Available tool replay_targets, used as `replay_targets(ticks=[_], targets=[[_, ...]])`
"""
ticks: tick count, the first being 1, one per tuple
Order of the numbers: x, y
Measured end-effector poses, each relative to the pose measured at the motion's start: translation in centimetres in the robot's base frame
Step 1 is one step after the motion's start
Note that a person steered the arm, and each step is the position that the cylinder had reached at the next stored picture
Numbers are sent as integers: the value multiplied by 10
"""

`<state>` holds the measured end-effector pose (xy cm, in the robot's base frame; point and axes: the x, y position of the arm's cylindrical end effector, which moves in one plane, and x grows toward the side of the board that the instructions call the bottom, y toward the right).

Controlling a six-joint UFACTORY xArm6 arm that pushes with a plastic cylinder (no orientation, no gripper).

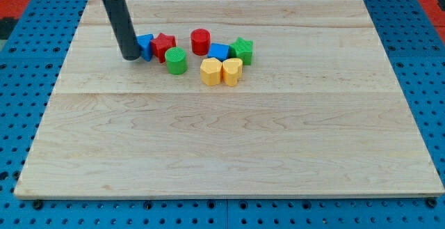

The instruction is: Slightly push the red star to the right side

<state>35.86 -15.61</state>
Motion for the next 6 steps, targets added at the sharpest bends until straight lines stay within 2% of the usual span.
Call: replay_targets(ticks=[2, 3, 4, 5, 6], targets=[[2, -1], [-20, -17], [-20, 46], [-20, 60], [-32, -3]])
